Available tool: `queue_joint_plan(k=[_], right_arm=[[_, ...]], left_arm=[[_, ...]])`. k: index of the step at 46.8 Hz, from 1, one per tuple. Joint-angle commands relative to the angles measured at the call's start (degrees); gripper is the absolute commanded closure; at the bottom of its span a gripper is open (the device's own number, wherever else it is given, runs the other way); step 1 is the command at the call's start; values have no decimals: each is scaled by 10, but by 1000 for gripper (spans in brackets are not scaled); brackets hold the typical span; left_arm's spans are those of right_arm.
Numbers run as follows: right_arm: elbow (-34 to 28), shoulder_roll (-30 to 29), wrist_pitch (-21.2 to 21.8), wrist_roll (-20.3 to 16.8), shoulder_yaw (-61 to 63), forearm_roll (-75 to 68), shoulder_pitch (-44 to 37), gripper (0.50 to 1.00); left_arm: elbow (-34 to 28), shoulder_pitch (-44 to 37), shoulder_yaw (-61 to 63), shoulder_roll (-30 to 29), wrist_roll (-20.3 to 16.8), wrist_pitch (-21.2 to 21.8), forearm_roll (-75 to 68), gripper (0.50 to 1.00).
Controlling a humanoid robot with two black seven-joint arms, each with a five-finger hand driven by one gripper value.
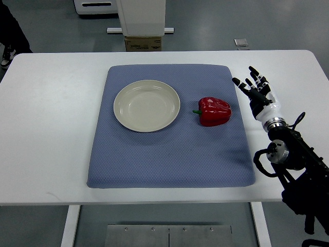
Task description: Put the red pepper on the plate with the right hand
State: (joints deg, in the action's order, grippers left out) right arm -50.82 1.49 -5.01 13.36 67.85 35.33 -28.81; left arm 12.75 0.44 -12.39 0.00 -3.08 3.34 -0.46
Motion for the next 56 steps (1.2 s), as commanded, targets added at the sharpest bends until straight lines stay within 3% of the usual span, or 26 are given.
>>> queue_joint_plan(k=[1, 56], right_arm=[[-1, 0, 0, 0, 0, 0, 0, 500], [3, 15, 0, -1, -1, -2, -5, 500]], left_arm=[[0, 0, 0, 0, 0, -1, 0, 500], [-1, -3, 0, 0, 0, 4, 1, 500]])
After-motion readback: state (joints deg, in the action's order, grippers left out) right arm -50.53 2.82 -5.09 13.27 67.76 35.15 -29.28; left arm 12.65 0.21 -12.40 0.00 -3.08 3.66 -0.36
